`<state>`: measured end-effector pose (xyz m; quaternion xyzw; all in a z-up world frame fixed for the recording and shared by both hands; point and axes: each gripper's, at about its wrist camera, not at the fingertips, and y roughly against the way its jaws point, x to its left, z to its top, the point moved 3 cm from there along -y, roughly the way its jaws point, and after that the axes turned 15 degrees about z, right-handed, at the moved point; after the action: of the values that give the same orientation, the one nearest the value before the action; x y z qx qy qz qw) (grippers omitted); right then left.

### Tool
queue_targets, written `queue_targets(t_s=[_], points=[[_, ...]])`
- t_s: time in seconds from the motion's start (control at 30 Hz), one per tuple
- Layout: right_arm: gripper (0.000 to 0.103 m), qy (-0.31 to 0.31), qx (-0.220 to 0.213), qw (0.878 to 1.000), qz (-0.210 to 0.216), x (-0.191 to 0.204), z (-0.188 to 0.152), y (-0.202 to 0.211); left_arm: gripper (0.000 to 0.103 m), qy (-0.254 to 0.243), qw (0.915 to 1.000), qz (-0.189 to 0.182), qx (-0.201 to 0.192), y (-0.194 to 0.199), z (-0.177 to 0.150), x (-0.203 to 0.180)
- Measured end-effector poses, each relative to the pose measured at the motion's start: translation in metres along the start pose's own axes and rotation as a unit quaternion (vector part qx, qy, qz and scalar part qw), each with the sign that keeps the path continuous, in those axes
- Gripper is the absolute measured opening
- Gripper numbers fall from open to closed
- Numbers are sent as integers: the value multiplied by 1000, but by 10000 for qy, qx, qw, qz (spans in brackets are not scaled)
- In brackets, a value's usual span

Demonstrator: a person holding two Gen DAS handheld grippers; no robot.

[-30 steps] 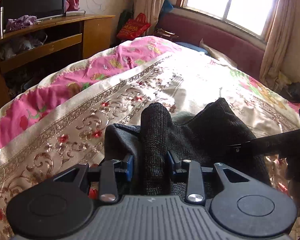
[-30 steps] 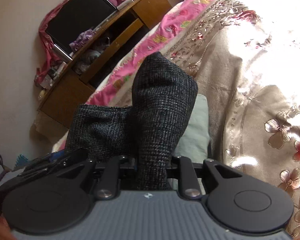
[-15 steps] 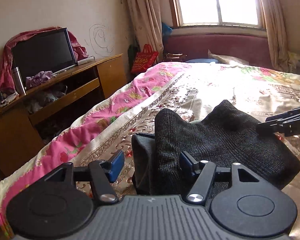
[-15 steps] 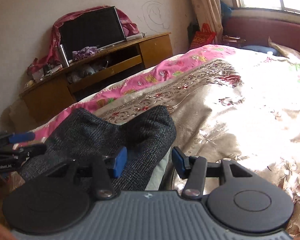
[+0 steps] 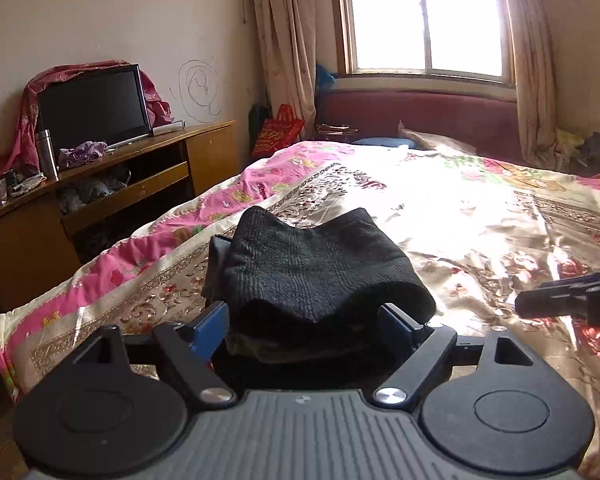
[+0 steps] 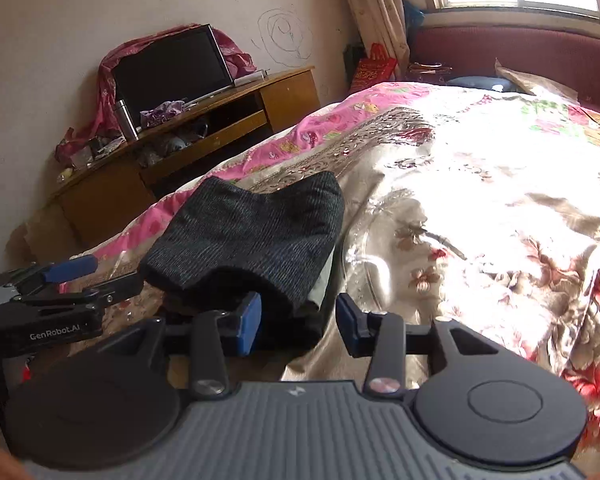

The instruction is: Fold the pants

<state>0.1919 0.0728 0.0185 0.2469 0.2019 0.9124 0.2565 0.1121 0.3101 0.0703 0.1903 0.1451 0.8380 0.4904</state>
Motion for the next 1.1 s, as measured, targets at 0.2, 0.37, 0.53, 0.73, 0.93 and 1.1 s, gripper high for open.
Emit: queue_targets(t_s=[0.2, 0.37, 0.53, 0.73, 0.93, 1.1], points=[[44, -201, -108, 9997, 91, 41, -61, 58, 103, 196, 9987, -463, 77, 69, -31, -23], [45, -476, -254, 9985, 48, 50, -90, 89, 103, 325, 9980, -540, 93, 106, -41, -28], [45, -675, -444, 9967, -82, 50, -105, 110, 103, 266, 9988, -403, 4, 126, -49, -31], [47, -752, -421, 9963, -66, 54, -124, 120, 103, 176, 9993, -293, 135, 140, -64, -40], [47, -902, -300, 9955, -7, 55, -140, 117, 103, 119, 9994, -101, 296, 143, -74, -37], [47, -926, -201, 9955, 55, 62, -148, 111, 103, -210, 9985, 281, 414, 144, -78, -38]])
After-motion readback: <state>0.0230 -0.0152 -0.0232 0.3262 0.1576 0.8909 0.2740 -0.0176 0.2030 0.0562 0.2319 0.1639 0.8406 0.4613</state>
